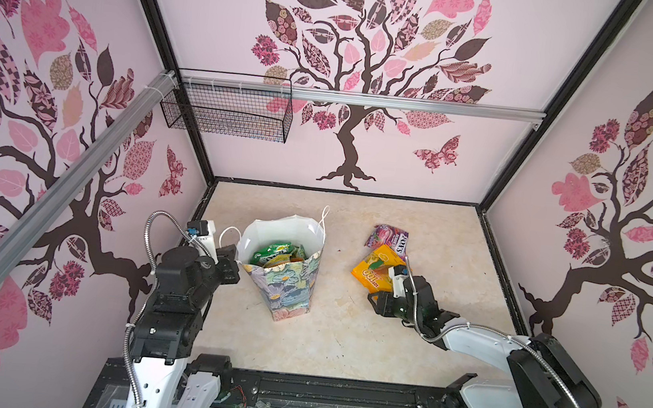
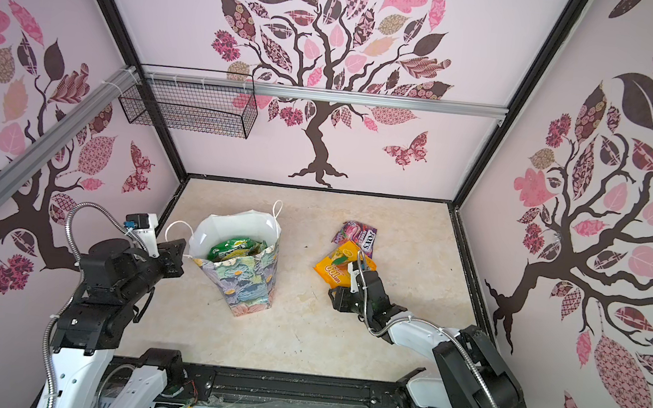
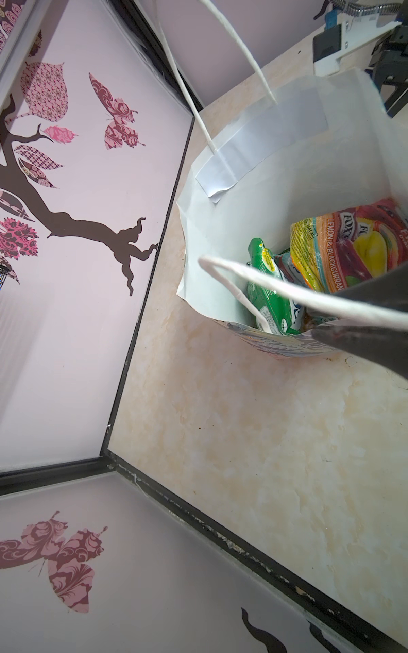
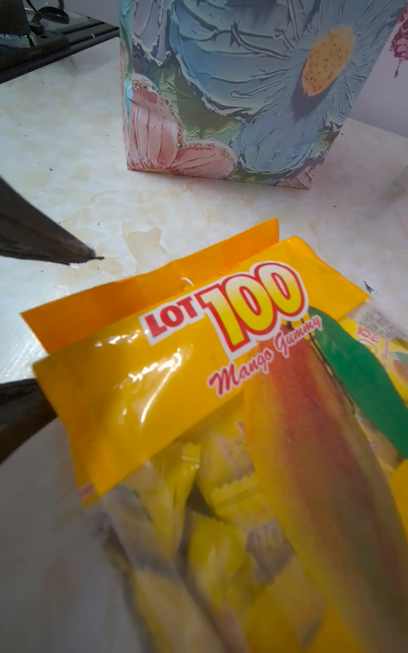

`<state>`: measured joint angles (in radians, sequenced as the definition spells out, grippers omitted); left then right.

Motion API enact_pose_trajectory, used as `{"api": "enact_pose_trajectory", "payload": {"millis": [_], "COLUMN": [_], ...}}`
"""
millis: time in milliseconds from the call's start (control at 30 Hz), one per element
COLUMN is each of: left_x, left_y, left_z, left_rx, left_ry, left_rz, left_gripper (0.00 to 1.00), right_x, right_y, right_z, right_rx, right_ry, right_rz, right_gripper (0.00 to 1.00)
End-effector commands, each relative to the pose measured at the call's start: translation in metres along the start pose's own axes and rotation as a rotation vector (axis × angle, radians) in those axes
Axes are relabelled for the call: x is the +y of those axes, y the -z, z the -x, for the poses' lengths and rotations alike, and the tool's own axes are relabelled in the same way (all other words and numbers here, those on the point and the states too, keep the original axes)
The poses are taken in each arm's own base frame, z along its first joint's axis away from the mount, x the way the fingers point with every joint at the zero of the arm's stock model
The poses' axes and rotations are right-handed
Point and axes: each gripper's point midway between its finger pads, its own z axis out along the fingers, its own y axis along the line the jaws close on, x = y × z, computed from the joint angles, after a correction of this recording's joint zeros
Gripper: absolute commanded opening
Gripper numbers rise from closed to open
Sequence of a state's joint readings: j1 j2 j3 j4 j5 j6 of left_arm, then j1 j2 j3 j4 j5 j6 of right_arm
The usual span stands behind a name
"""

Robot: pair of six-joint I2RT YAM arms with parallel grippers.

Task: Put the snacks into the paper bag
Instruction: 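Lower the right gripper onto the edge of the yellow LOT100 mango bag, then close the right gripper on the mango bag edge and lift it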

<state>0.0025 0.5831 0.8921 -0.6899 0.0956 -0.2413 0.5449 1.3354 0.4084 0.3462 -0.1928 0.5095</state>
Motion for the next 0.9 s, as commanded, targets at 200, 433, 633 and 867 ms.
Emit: {"api": "enact_pose_trajectory", "payload": {"millis": [200,433,633,867], "left_x": [0.001,0.002,0.002,0.002], "left_y": [0.002,0.003,0.002,0.003], "left_z": [0.004,0.004,0.004,0.004], "left_rx": [-0.022,-0.022,-0.021,-0.023], "left_ry": [-0.009,-0.009,-0.009,-0.011], "left_rz": [0.007,0.009,0.009,0.012], "left_gripper": [0.12,0.12,0.12,0.11], "right_x": [0.0,-0.019,-0.022,-0.022], "right_y": [-0.013,-0.017,-0.018,-0.017], "right_z": [0.012,0.014,0.018,0.021], "right_rx": [-0.067,-0.096,-0.109,-0.114], "right_ry": [-0.061,-0.11,-0.11,-0.112], "right_rz": [0.016,-0.078,-0.103,-0.112], "right_gripper": [0.51,0.45,0.35,0.2]}}
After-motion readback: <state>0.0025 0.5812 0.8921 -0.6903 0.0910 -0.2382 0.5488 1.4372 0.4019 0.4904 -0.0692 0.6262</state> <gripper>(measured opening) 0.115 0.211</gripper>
